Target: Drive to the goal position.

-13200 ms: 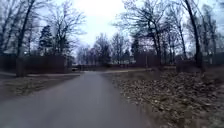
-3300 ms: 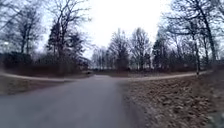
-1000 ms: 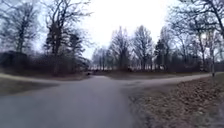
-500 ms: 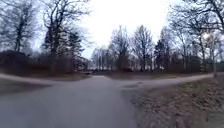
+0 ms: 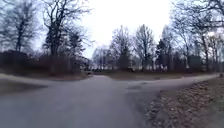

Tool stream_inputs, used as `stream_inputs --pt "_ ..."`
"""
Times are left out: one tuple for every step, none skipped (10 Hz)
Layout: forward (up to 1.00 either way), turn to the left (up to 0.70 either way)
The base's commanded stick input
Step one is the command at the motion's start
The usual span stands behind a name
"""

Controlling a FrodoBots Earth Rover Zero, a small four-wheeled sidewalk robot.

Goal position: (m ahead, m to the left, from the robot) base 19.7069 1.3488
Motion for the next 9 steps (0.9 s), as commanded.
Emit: stream_inputs --pt "1.0 0.0" --pt "1.0 0.0" --pt "1.0 0.0" --pt "1.0 0.0" --pt "1.0 0.0" --pt "1.0 0.0" --pt "1.0 0.0" --pt "1.0 0.0" --pt "1.0 0.0"
